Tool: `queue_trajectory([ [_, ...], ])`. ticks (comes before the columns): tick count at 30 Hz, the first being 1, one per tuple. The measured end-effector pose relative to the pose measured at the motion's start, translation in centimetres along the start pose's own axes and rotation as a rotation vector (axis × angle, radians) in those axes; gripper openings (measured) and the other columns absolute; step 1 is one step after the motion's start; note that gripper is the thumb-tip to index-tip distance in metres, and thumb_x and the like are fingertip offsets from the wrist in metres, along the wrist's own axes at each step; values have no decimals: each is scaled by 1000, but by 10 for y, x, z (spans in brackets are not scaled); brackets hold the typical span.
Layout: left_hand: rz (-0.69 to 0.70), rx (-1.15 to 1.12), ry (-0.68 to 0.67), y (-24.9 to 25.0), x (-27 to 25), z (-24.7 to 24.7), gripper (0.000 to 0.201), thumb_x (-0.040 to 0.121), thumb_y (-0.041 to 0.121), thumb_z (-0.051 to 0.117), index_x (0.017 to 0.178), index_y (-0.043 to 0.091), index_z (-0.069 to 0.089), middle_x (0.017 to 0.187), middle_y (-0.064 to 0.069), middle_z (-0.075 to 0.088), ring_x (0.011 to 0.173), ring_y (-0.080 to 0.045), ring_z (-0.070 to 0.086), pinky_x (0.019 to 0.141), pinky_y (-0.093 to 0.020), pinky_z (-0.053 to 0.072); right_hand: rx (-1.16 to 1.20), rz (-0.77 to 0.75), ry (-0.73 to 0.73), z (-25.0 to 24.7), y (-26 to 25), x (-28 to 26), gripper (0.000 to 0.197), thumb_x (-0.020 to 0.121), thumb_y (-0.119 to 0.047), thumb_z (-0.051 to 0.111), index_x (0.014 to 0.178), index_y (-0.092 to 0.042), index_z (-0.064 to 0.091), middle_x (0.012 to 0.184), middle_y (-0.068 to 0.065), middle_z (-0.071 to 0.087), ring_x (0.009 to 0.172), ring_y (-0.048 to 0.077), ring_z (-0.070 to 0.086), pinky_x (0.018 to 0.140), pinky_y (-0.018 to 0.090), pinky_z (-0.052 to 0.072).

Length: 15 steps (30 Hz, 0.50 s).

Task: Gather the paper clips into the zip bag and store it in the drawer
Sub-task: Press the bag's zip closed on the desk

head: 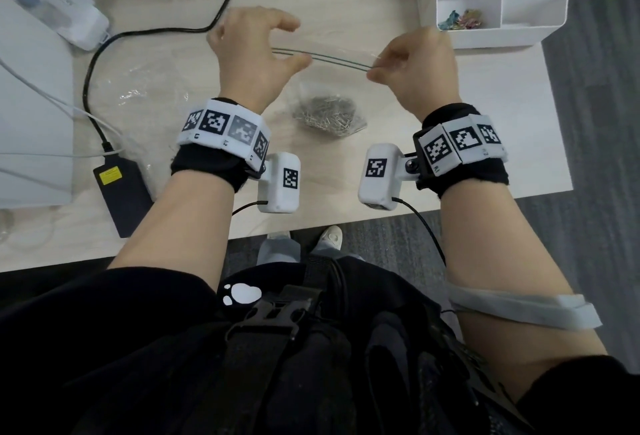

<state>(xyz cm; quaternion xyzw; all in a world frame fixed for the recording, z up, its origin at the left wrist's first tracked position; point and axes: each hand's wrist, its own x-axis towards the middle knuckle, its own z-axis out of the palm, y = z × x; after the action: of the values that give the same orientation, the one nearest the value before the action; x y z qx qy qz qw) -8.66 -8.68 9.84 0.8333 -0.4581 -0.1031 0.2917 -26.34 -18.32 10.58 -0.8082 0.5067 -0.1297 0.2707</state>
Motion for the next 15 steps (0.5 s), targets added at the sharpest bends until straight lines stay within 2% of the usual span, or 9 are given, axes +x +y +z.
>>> queue_trajectory([
  [2,96,76,-90,12,1,2,45,69,52,71,109,33,64,118,13,60,125,-9,39,107,-41,17,30,-8,2,3,0,-4,7,74,-18,74,78,-13,72,84,6,70,78,19,60,70,29,48],
  [5,153,124,-187,26,2,8,28,73,47,70,95,29,70,103,9,68,115,-11,49,109,-44,16,68,-31,15,8,4,-8,8,74,-17,74,78,-10,71,81,5,68,76,19,57,69,31,47],
  [8,136,99,-188,29,2,14,18,76,40,71,85,25,72,87,6,69,100,-13,56,104,-40,20,137,-27,25,12,11,-12,11,73,-21,75,78,-12,72,73,-3,61,70,13,49,65,26,40],
  [10,106,65,-179,26,0,16,17,75,39,72,84,24,73,78,10,63,96,-13,58,104,-39,24,261,-6,45,12,19,-15,14,71,-22,75,80,-12,72,71,-5,61,65,6,49,64,22,41],
  [11,97,56,-167,25,-1,16,17,74,39,72,84,25,73,75,11,61,94,-13,59,106,-40,26,310,5,50,12,23,-16,15,71,-20,76,82,-11,71,71,-7,61,63,0,49,63,17,41],
  [13,81,67,-144,23,-2,14,19,75,41,71,85,26,73,77,12,62,94,-11,59,108,-43,25,362,31,57,12,31,-18,11,74,-14,73,84,-9,71,68,-14,58,60,-7,50,62,11,41],
  [15,77,81,-138,21,-5,13,21,74,43,70,88,27,72,83,11,66,98,-11,58,108,-43,24,411,53,73,13,35,-19,7,75,-9,72,81,-5,71,65,-17,55,57,-10,50,62,12,44],
])
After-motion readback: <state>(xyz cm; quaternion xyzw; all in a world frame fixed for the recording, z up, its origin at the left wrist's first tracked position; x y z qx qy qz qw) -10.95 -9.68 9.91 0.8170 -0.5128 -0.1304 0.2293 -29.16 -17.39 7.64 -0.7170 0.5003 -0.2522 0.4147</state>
